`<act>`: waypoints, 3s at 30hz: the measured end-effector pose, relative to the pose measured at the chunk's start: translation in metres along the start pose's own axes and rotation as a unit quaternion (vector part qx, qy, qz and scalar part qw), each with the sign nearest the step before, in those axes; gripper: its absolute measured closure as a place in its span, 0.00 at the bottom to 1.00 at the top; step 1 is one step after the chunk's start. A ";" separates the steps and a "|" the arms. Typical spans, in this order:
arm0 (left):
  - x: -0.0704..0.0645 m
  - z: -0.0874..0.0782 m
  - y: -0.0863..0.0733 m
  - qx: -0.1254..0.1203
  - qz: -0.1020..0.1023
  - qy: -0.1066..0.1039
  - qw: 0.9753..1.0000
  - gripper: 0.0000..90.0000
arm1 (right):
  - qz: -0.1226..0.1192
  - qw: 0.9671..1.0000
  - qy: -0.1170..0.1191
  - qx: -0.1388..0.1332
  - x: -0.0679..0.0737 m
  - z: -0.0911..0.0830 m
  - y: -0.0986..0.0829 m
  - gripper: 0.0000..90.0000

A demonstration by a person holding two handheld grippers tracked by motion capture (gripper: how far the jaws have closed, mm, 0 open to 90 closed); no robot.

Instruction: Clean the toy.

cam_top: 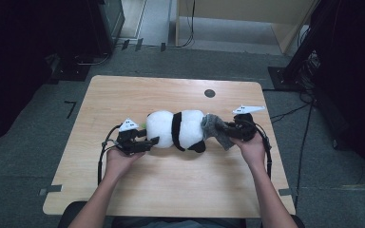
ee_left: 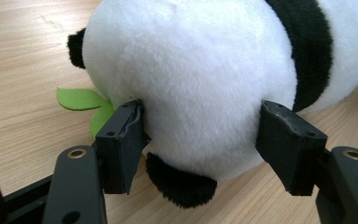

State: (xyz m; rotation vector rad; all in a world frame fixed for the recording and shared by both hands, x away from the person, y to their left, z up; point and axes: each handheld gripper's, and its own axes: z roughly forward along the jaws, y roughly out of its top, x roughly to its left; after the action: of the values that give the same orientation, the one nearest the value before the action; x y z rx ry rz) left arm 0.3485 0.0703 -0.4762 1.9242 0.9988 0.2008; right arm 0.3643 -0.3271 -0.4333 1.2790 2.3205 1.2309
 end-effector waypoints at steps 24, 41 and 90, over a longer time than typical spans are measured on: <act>0.000 0.000 0.002 0.000 0.007 -0.039 0.999 0.45 | 0.019 1.000 0.001 -0.007 -0.010 0.027 0.006 0.87; 0.035 -0.016 0.004 -0.002 0.058 0.012 0.998 0.44 | 0.017 1.000 -0.001 0.000 -0.020 0.028 0.007 0.86; 0.010 0.022 -0.009 -0.010 0.185 -0.184 0.965 0.05 | 0.004 0.998 0.067 -0.010 -0.013 0.062 0.016 0.89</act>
State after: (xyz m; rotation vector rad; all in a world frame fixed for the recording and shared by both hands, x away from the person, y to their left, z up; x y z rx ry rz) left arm 0.3610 0.0648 -0.4981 2.0214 0.3886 0.0599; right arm 0.4149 -0.2978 -0.4624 1.2367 2.3883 1.3796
